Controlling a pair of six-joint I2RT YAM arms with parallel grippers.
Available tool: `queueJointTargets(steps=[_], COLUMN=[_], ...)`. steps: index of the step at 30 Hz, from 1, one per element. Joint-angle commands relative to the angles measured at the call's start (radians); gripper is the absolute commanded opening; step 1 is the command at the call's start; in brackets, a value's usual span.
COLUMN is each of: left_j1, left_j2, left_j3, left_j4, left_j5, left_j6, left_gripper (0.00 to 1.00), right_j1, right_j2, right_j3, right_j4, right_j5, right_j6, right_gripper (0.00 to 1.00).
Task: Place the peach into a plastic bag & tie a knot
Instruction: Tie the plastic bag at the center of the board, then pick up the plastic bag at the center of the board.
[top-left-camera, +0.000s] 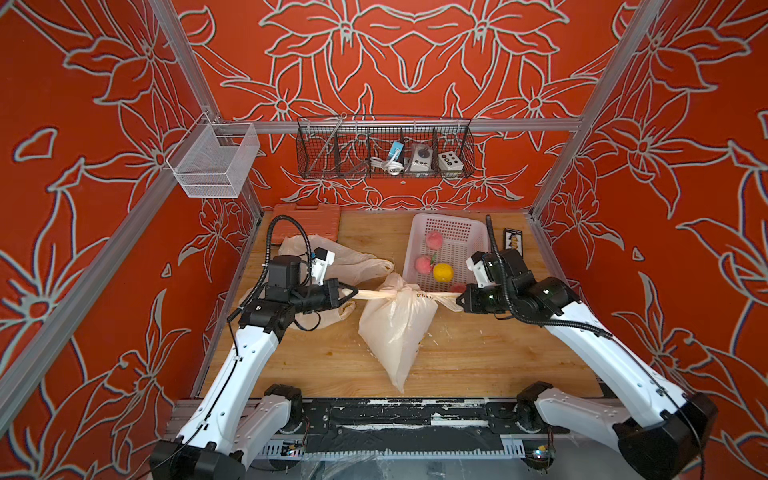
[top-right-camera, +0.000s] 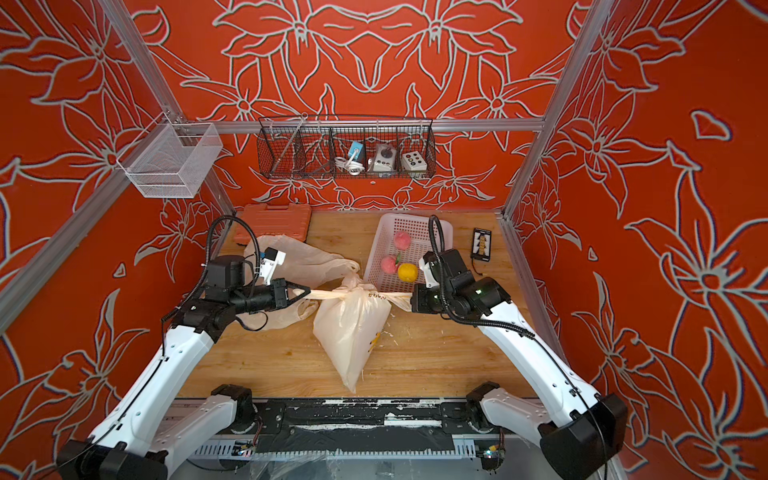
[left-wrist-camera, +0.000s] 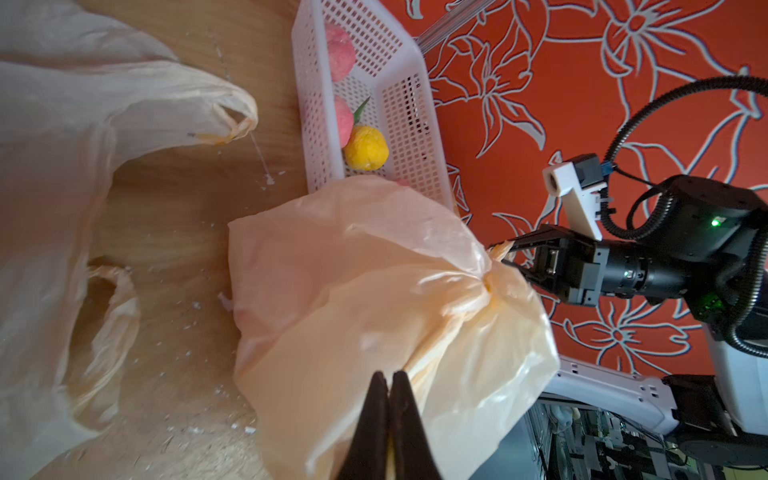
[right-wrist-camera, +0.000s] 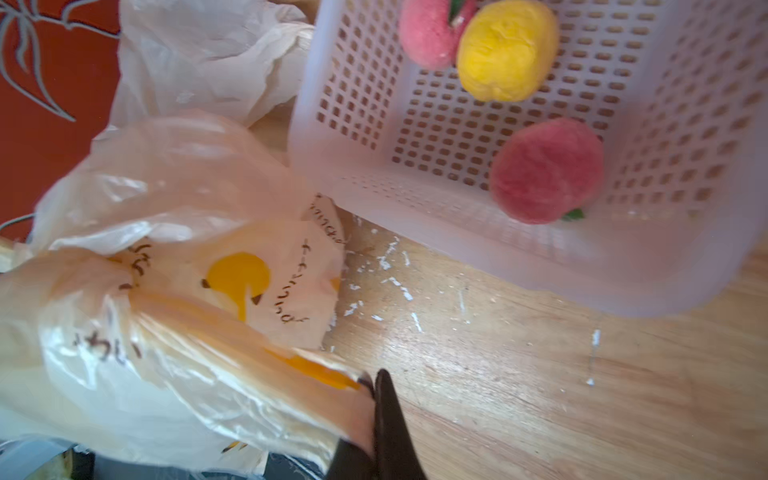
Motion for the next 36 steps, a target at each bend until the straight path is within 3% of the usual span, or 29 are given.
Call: queueJointTargets(steps=[1, 8, 11, 13, 15, 18, 22, 28, 32, 34, 36], left_j1=[0.104, 0.103, 0.073, -0.022, -0.113, -0.153, -0.171, -0.181, -0.181, -0.177, -0.149], left_j2=[0.0, -0.004, -0.002, -0.012, -0.007, 0.01, 0.005, 0.012, 0.019, 0.019, 0.02], left_j3=[-0.07, -0.066, -0.043, -0.001, 0.036, 0.036, 0.036, 0.058, 0.1, 0.147, 0.207], left_j4=[-0.055, -0.047, 0.019, 0.058, 0.057, 0.082, 0.142, 0.168, 0.109, 0.042, -0.043], left_j5=[-0.222, -0.213, -0.061, -0.025, -0.059, -0.071, -0.058, -0.04, -0.048, -0.081, -0.138], left_j6=[0.035, 0.044, -0.004, -0.035, -0.034, -0.059, -0.091, -0.097, -0.067, -0.035, -0.014], left_gripper=[0.0, 0.0, 0.0, 0.0, 0.0, 0.0, 0.0, 0.09, 0.26, 0.39, 0.47], right_j1=[-0.101, -0.101, -0.084, -0.032, 0.017, 0.093, 0.295, 0.43, 0.44, 0.439, 0.431], right_j2=[0.001, 0.029, 0.019, 0.005, 0.023, 0.087, 0.167, 0.328, 0.42, 0.457, 0.476], right_j3=[-0.082, -0.102, -0.034, 0.088, 0.231, 0.403, 0.479, 0.418, 0.34, 0.306, 0.272], right_j4=[-0.26, -0.2, -0.17, -0.255, -0.376, -0.501, -0.409, -0.138, 0.005, 0.045, 0.084], right_j5=[0.35, 0.311, 0.146, 0.153, 0.225, 0.29, 0.216, 0.134, 0.065, 0.086, 0.05], right_j6=[-0.007, -0.035, -0.097, -0.127, -0.179, -0.23, -0.139, -0.055, -0.023, -0.026, -0.039], right_gripper=[0.0, 0.0, 0.02, 0.36, 0.57, 0.72, 0.87, 0.88, 0.83, 0.74, 0.53])
